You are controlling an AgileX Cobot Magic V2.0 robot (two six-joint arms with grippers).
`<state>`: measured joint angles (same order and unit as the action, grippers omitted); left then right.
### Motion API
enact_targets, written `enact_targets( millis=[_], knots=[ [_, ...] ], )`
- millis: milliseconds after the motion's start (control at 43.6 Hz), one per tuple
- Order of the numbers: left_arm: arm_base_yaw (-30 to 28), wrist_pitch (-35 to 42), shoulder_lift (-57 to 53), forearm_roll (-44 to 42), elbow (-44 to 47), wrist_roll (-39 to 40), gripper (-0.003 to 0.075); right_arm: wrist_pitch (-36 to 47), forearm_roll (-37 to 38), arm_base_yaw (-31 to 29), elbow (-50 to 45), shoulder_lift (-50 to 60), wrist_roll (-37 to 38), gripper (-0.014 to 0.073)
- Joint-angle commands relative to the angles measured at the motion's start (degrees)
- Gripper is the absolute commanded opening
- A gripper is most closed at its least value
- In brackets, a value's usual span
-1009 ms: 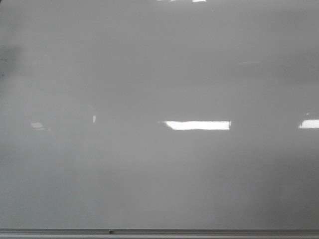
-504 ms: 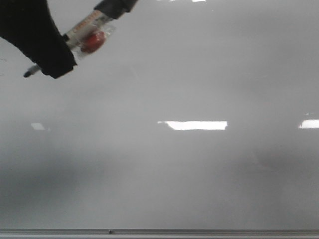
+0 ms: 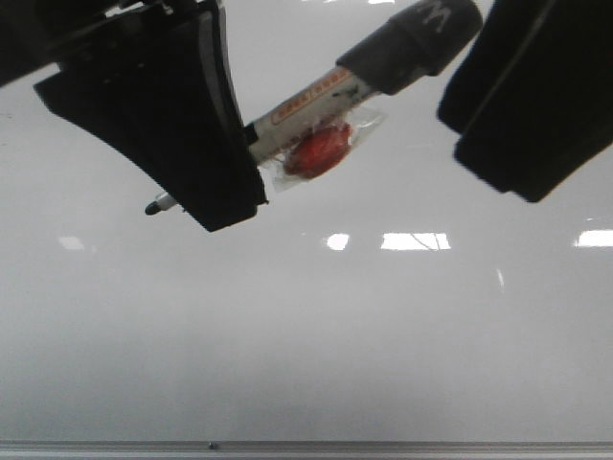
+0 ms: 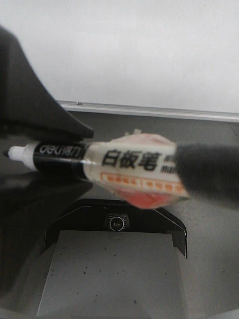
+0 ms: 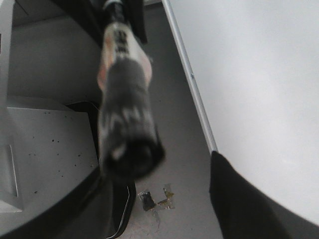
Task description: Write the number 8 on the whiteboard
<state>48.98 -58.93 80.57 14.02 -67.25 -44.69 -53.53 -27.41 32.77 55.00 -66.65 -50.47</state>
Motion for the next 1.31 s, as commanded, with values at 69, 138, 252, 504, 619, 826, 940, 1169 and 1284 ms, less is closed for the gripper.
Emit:
enact_targets(
  millis=[69,138,252,504,619,826,940,1169,1284],
  knots=[
    [1.3,2.1,-1.7,0.9,-1.9,-1.2,-0.0020,6.0,-4.0,4.5,1.9,-0.4,-0.7,0.0448],
    [1.3,2.1,-1.7,0.2,-1.9,-1.2,-0.0020,6.4,-5.7,4.8,1.9,-0.4,-0.7,0.0448],
    [1.3,1.8,-1.7,-1.0,-1.9,-1.2,-0.0020,6.3,-6.7,4.8,1.9,-0.4,-0.7,0.0448],
    [1.3,0.5,-1.7,-1.9,-1.9,-1.2,-0.0020,7.6,-7.9,4.8,1.9,-0.4,-0.7,0.0354],
    [1.3,0.2,-1.7,-1.9,-1.9,-1.2,-0.0020,8.4,-9.3,4.8,1.9,-0.4,-0.7,0.0299],
    [1.3,-0.1,-1.7,-2.0,-1.9,-1.2,-0.0020,8.4,-9.9,4.8,1.9,-0.4,-0.7,0.0275],
    [1.3,-0.1,-1.7,-2.0,-1.9,-1.2,-0.0020,8.4,-9.9,4.8,1.9,-0.4,-0.7,0.0188],
    [1.3,0.0,-1.7,-2.1,-1.9,-1.1,0.0006,8.4,-9.9,4.8,1.9,-0.4,-0.7,-0.0034],
    [1.3,0.1,-1.7,-2.1,-1.9,-1.0,0.0143,8.4,-9.9,4.8,1.9,-0.4,-0.7,-0.0080]
  ],
)
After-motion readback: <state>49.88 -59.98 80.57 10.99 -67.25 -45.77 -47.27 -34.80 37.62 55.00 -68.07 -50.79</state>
